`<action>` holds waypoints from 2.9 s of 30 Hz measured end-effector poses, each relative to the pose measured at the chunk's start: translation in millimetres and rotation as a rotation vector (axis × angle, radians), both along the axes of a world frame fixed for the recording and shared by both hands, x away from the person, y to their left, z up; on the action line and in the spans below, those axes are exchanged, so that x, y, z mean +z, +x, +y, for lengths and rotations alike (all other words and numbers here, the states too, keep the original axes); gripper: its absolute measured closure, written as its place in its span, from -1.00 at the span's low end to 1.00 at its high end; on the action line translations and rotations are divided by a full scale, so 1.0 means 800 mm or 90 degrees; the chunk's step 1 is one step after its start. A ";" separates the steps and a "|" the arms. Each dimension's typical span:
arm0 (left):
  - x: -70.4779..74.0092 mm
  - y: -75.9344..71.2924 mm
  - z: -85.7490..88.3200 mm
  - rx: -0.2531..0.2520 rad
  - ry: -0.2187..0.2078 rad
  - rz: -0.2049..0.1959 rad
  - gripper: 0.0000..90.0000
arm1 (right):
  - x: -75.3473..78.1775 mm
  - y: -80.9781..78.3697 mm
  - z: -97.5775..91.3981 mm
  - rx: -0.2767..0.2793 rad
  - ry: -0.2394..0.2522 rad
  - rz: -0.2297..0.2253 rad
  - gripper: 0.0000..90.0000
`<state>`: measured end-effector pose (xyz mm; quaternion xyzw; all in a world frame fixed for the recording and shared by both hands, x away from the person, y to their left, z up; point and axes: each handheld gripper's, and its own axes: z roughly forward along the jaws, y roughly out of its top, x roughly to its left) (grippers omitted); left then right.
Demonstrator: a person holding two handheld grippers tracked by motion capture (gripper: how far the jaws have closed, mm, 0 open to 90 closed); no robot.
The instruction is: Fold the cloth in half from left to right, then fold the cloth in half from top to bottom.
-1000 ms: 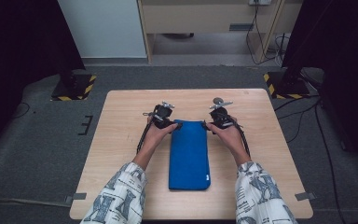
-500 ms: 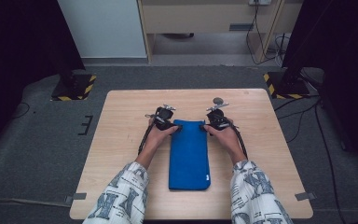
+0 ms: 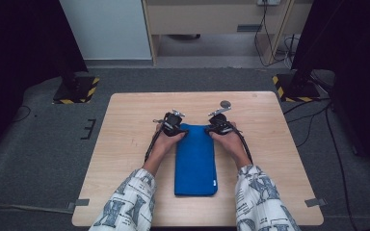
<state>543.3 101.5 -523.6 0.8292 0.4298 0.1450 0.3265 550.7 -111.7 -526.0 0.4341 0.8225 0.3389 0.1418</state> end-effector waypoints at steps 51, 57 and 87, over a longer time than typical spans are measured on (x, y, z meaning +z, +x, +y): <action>0.073 -0.030 0.007 0.001 -0.067 -0.083 0.87 | 0.087 -0.038 -0.002 0.017 0.046 -0.092 0.94; 0.078 -0.029 0.008 -0.001 -0.066 -0.086 0.87 | 0.088 -0.038 -0.001 0.017 0.044 -0.097 0.94; 0.097 -0.030 0.010 0.003 -0.072 -0.118 0.87 | 0.112 -0.037 0.002 0.016 0.041 -0.123 0.94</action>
